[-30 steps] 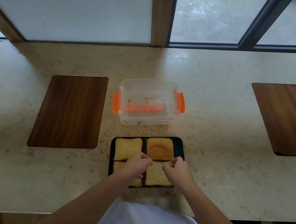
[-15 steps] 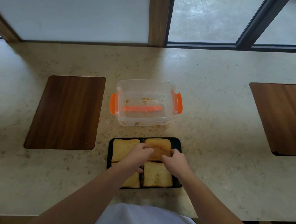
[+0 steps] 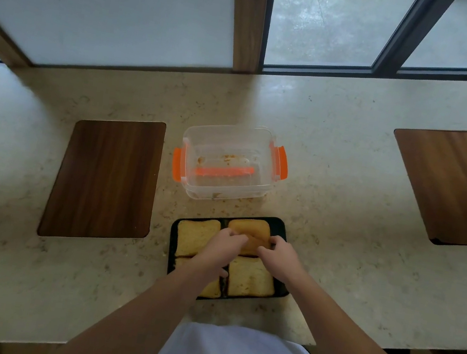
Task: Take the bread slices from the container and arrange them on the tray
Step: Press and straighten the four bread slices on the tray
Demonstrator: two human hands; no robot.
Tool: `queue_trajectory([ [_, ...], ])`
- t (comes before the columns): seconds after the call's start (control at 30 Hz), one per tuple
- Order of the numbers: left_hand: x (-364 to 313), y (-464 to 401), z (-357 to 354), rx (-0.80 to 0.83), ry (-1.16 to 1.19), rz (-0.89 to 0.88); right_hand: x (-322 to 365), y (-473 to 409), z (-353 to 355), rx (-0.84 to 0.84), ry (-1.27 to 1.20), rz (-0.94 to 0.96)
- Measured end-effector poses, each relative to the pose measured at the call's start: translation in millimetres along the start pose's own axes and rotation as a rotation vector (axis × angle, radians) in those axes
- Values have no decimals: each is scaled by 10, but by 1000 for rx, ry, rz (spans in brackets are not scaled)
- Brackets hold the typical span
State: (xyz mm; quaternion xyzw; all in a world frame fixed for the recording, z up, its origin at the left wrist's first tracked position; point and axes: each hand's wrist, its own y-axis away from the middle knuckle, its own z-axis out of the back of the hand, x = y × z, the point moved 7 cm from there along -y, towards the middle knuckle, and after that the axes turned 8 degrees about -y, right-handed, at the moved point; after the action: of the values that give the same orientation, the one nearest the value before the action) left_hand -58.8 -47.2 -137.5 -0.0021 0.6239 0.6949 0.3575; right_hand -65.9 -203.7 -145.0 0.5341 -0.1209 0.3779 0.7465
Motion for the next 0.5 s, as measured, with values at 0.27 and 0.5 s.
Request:
queue_trajectory([
  [0.27,-104,5,-133,16,-17,-7,-54,14,139,-16,21,-7],
  [0.5,-115,18,-138,8,-10,-9,-52,18,164,-23,60,-24],
])
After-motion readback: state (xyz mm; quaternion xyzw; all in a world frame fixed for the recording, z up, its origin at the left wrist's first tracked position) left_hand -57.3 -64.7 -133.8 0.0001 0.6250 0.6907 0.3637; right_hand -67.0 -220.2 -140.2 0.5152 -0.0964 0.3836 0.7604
